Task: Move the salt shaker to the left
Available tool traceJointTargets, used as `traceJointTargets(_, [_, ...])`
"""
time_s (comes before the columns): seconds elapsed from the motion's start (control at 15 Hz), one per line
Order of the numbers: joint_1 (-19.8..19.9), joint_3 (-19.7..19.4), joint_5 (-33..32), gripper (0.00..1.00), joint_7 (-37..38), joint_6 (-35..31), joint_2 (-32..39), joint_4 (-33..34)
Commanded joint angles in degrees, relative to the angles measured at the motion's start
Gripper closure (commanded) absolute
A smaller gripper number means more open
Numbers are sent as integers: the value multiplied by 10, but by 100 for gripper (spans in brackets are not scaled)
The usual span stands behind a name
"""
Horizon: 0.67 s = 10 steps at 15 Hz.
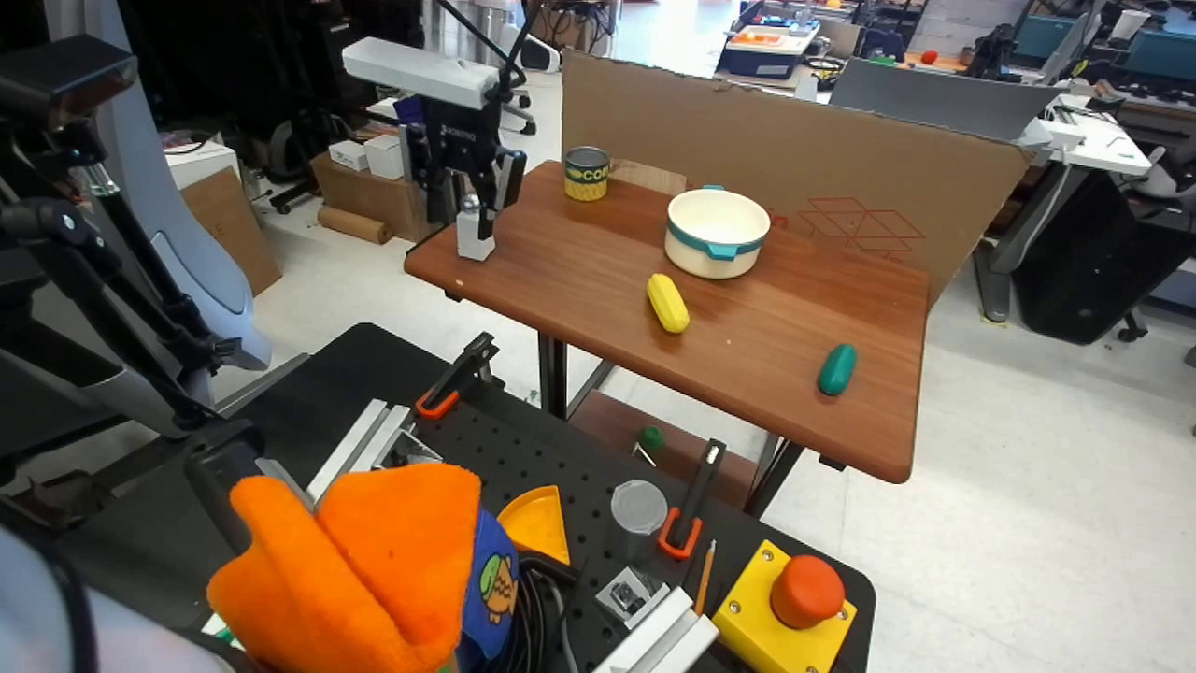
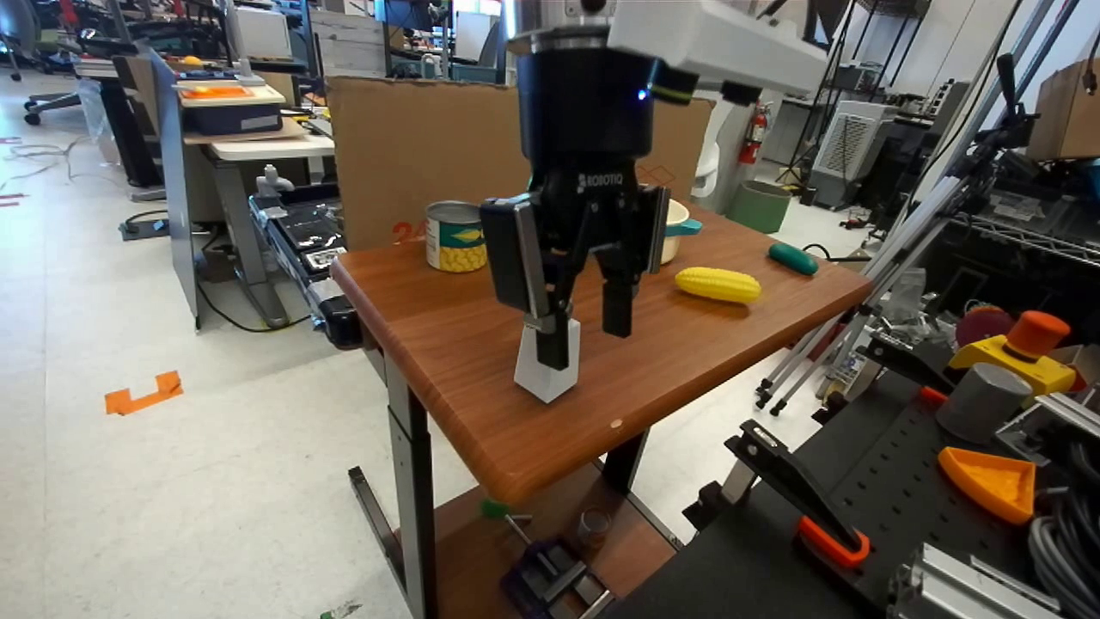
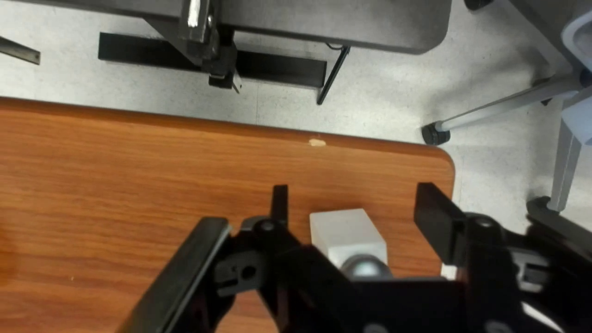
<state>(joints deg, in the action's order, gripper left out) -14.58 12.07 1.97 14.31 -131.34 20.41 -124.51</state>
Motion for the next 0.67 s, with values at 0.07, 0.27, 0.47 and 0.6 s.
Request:
traceJointTargets(0.07, [18, 2, 21, 0, -60, 150, -133, -67])
traceJointTargets(0.27, [37, -19, -11, 0, -92, 225, -216, -108])
traceJointTargets(0.47, [37, -16, -5, 0, -82, 222, -197, -89])
traceJointTargets(0.6, [40, -17, -5, 0, -86, 222, -214, -102])
